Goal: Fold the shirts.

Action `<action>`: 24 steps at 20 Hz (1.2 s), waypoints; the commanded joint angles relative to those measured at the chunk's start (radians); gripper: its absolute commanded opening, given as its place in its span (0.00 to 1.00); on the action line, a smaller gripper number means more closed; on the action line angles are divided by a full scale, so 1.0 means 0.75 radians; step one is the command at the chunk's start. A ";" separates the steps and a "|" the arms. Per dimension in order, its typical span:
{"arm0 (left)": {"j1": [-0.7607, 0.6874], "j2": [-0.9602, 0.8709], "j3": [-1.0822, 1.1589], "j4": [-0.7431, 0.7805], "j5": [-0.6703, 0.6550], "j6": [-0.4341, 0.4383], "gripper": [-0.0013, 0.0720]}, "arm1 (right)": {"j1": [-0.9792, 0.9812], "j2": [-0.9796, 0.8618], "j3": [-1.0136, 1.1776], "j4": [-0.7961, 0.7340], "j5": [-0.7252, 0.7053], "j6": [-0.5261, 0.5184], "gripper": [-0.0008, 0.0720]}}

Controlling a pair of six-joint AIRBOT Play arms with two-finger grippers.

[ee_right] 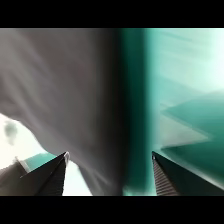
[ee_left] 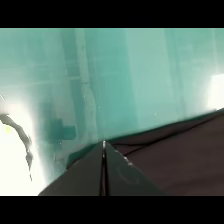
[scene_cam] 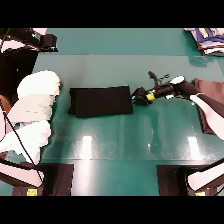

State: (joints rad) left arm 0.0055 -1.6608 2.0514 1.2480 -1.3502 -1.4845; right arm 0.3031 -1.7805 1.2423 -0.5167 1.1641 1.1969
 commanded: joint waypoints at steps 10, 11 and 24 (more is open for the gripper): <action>-0.025 0.011 -0.026 -0.106 -0.017 0.000 0.05 | 0.181 -0.250 0.429 0.056 0.020 -0.083 0.04; -0.040 0.026 -0.026 -0.097 -0.010 0.001 0.05 | 0.146 -0.228 0.429 0.056 0.026 -0.083 0.04; -0.288 0.236 -0.031 -0.102 0.080 -0.001 0.05 | -1.024 0.458 0.121 -0.149 -0.103 -0.036 0.04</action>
State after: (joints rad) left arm -0.1753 -1.4948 2.0300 1.1721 -1.3006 -1.4841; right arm -0.2779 -1.5162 1.3582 -0.6170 1.1095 1.1664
